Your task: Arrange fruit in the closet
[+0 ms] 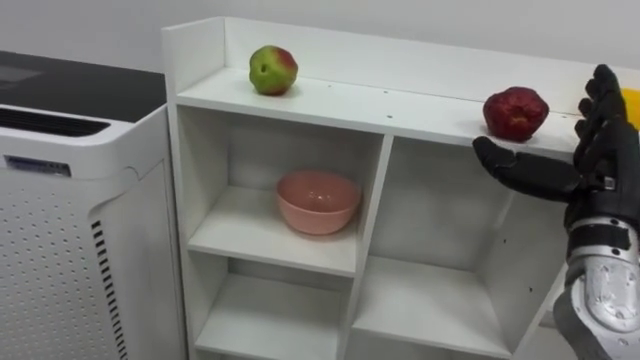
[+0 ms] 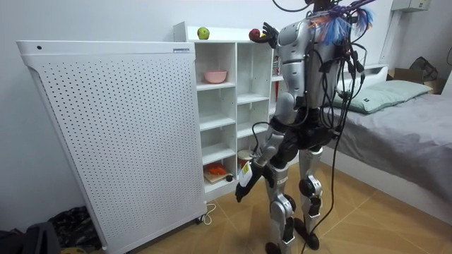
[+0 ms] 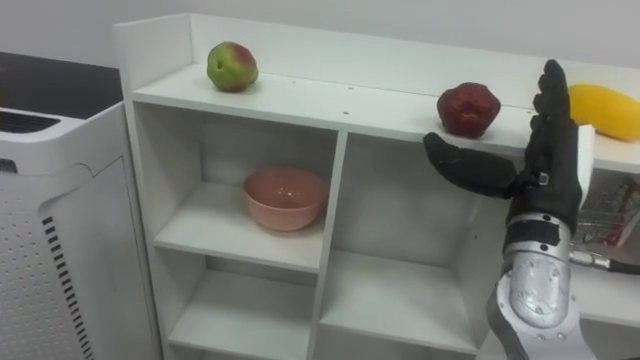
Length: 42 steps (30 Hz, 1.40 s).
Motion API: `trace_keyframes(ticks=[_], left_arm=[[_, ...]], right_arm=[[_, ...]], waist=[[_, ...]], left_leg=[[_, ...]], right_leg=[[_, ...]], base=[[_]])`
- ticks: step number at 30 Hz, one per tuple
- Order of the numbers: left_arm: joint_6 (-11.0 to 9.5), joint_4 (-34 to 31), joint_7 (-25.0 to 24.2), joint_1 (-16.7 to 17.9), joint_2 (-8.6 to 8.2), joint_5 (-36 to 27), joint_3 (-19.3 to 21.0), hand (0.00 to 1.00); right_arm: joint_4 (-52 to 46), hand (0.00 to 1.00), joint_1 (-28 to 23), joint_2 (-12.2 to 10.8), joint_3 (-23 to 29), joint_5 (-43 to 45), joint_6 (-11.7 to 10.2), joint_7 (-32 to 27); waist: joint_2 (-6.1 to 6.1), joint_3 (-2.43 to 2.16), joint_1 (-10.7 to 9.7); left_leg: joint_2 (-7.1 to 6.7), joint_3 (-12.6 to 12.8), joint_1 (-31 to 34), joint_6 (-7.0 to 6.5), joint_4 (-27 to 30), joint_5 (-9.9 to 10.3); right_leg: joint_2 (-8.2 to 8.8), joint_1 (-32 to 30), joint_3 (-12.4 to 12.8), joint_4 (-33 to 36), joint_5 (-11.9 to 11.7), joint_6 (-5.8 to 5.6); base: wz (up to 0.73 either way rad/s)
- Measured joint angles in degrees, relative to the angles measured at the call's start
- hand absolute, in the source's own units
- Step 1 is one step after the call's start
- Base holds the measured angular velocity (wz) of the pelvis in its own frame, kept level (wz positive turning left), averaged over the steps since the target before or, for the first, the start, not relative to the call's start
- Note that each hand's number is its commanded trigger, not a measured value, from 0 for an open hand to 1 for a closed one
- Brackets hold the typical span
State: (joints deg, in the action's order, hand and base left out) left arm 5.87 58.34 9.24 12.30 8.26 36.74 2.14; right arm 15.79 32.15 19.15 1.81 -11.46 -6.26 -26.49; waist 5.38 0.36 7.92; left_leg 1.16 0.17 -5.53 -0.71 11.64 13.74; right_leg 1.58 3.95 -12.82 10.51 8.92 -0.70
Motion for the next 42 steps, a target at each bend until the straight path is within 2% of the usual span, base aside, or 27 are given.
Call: trace_keyframes(ticks=[1,3,4,5,6,7,16,21,34,37,40,42], left_arm=[[0.0,0.0,0.0,0.0,0.01,0.0,-0.01,0.0],[0.0,0.0,0.0,0.02,0.0,0.0,-0.06,0.0],[0.0,0.0,0.0,0.02,0.01,0.0,-0.05,0.0],[0.0,0.0,0.0,0.0,0.04,-0.01,-0.05,0.0],[0.0,0.0,0.0,-0.03,0.04,-0.01,-0.05,0.0],[-0.01,0.0,0.0,-0.07,0.04,-0.01,-0.05,0.0],[-0.04,0.01,0.09,-0.33,0.18,-0.07,0.02,0.0],[-0.03,0.03,0.09,-0.29,0.19,-0.06,0.15,0.0],[-0.14,0.08,0.24,-0.65,0.49,-0.17,-0.19,0.0],[-0.05,0.04,0.24,-0.99,0.56,-0.17,-0.12,0.0],[-0.08,-0.28,0.36,-1.27,0.55,-0.05,-0.13,0.0],[-0.26,-0.28,1.61,-1.27,0.57,-0.07,-0.16,0.0]], right_arm=[[0.15,0.06,0.04,0.22,0.0,0.0,0.0,0.03],[0.67,0.22,0.3,0.94,-0.01,0.0,0.0,0.33],[0.72,0.56,0.33,0.99,-0.01,0.0,0.0,0.39],[0.82,0.69,0.36,1.0,-0.01,0.01,-0.01,0.4],[0.94,0.95,0.44,1.12,0.0,-0.17,-0.2,0.39],[1.04,1.0,0.49,1.27,0.0,-0.34,-0.28,0.39],[4.18,1.0,2.78,1.97,0.05,-0.43,-0.9,0.98],[4.41,1.0,3.55,3.43,0.05,-0.57,-0.88,1.28],[3.79,1.0,3.8,3.49,-1.67,-1.78,-1.16,2.61],[1.67,1.0,3.4,3.45,-2.52,-1.65,-1.06,3.92],[-5.35,1.0,0.55,2.89,-2.71,0.45,-1.09,4.46],[-10.81,1.0,-2.68,2.9,-2.88,0.53,-1.11,5.05]], waist=[[0.06,-0.03,0.0],[0.13,-0.08,0.13],[0.13,-0.08,0.13],[0.13,-0.08,0.13],[0.13,-0.08,0.11],[0.13,-0.09,0.12],[-0.09,0.05,0.12],[-0.18,0.05,0.24],[-0.18,0.07,0.23],[-0.28,0.04,-0.15],[-0.46,-0.1,-0.04],[-0.55,-0.52,-0.05]], left_leg=[[0.01,-0.03,0.0,0.0,-0.04,0.0],[0.0,-0.2,0.03,0.0,-0.3,0.0],[0.0,-0.22,0.04,0.0,-0.3,0.0],[0.0,-0.25,0.03,0.0,-0.27,0.0],[0.0,-0.3,0.02,0.01,-0.18,0.0],[0.0,-0.31,0.02,0.01,-0.15,0.0],[0.01,-0.48,0.14,0.01,-0.01,0.0],[0.02,-0.54,0.28,0.01,0.01,-0.01],[0.06,-0.03,-0.04,0.03,-0.05,-0.04],[0.15,0.33,0.0,0.06,-0.29,-0.05],[0.22,1.0,-0.05,0.09,-0.42,-0.06],[0.2,1.14,-0.16,0.09,-0.44,-0.06]], right_leg=[[-0.02,0.0,0.0,0.0,0.0,0.01],[-0.04,0.0,-0.01,0.02,-0.01,0.02],[-0.04,0.01,-0.01,0.02,-0.01,0.02],[-0.06,0.0,-0.01,0.02,-0.01,0.02],[-0.05,0.0,-0.05,0.01,-0.01,0.02],[-0.05,0.0,-0.05,0.01,-0.01,0.02],[0.06,0.02,-0.94,-0.01,-0.01,0.02],[0.12,-0.05,-1.65,0.02,-0.01,0.02],[0.06,-0.02,-0.7,-0.02,-0.01,0.02],[-0.04,-0.2,-0.62,0.0,-0.07,0.12],[-0.19,-0.37,-0.11,-0.02,-0.11,0.19],[-0.18,-0.31,0.08,-0.04,-0.12,0.19]], base=[[0.03],[0.02],[0.0],[0.0],[0.0],[0.0],[0.0],[0.01],[-0.02],[-0.03],[-0.07],[0.0]])
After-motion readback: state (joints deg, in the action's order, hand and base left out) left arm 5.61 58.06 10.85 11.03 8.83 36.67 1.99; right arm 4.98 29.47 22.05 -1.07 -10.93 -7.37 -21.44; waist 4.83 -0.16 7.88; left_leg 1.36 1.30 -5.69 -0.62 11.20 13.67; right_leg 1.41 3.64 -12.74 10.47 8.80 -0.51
